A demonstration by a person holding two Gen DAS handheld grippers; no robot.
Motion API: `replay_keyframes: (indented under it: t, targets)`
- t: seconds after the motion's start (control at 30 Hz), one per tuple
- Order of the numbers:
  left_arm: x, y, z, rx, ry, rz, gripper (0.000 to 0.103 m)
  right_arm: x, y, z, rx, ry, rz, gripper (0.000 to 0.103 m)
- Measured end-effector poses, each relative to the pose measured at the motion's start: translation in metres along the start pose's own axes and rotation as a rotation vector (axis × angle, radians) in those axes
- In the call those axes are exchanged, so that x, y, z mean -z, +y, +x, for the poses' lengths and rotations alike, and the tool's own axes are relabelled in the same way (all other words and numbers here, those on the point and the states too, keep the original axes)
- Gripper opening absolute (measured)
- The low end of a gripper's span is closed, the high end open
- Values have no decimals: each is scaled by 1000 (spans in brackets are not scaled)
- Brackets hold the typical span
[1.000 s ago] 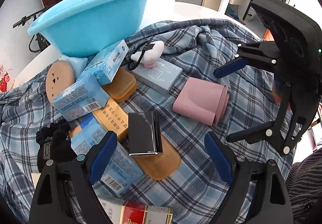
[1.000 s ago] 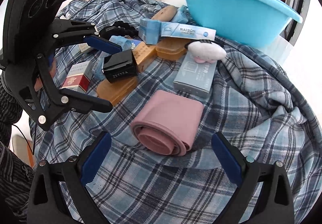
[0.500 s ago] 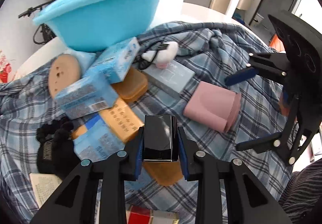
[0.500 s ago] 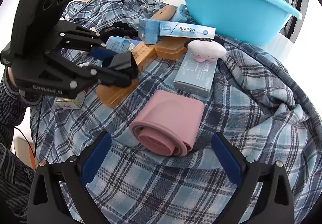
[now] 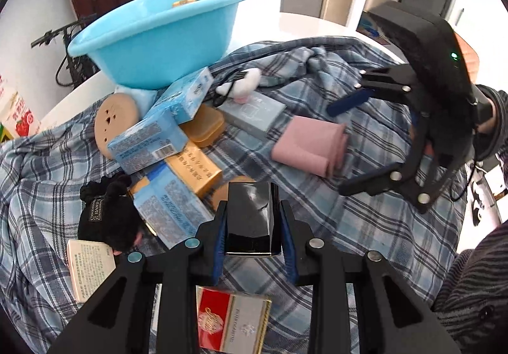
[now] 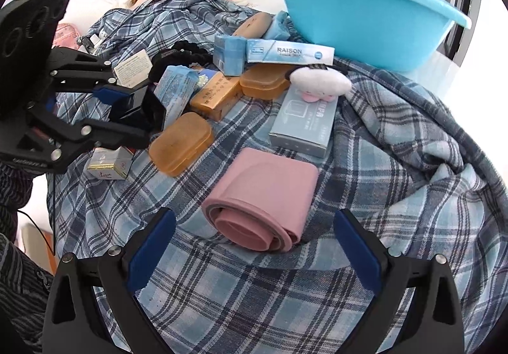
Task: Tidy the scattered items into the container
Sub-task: 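Close the left tool on the black box while the right tool grasps the pink rolled mat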
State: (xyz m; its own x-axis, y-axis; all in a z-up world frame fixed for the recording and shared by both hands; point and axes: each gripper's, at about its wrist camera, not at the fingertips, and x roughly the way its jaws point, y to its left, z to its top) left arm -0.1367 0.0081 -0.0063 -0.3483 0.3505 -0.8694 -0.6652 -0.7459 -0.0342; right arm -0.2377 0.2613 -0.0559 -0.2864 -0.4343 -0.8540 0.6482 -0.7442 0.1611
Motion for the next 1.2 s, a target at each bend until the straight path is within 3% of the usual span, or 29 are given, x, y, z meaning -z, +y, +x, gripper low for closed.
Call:
replay_keyframes:
  t: [0.13, 0.23, 0.37, 0.73, 0.77, 0.8, 0.97, 1.2]
  targets:
    - [-1, -4, 4, 61, 9, -26, 32, -2, 9, -2, 61, -20, -50, 99]
    - [-2, -7, 6, 32, 4, -18, 32, -4, 12, 0, 78, -18, -61, 99]
    - [0, 2, 8, 46, 7, -66, 32, -5, 12, 5, 89, -1, -66, 99]
    - [7, 5, 8, 29, 11, -64, 32, -4, 2, 15, 68, 14, -20, 99]
    - [7, 5, 8, 31, 12, -61, 32, -3, 2, 14, 55, 14, -17, 74]
    - [7, 4, 8, 31, 12, -58, 32, -3, 1, 13, 40, 21, -9, 68]
    - [8, 0, 8, 28, 19, -50, 32, 4, 13, 7, 86, 38, -70, 67]
    - [8, 0, 8, 23, 24, -56, 32, 9, 22, -4, 49, 26, -72, 67]
